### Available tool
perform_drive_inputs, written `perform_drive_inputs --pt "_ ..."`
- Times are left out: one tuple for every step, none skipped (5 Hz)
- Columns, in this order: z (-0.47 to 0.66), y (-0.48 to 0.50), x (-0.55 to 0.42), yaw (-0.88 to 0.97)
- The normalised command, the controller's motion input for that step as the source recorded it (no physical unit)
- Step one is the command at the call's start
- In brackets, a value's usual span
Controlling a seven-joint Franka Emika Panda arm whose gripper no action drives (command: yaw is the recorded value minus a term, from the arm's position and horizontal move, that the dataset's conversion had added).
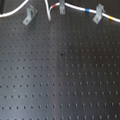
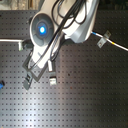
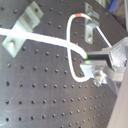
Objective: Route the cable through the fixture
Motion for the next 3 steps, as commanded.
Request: perform_drive_inputs --pt "0.32 0.124 -0.165 -0.76" --pt "0.28 0.080 -0.164 -0.75" --pt "0.21 -0.008 -0.124 -0.67"
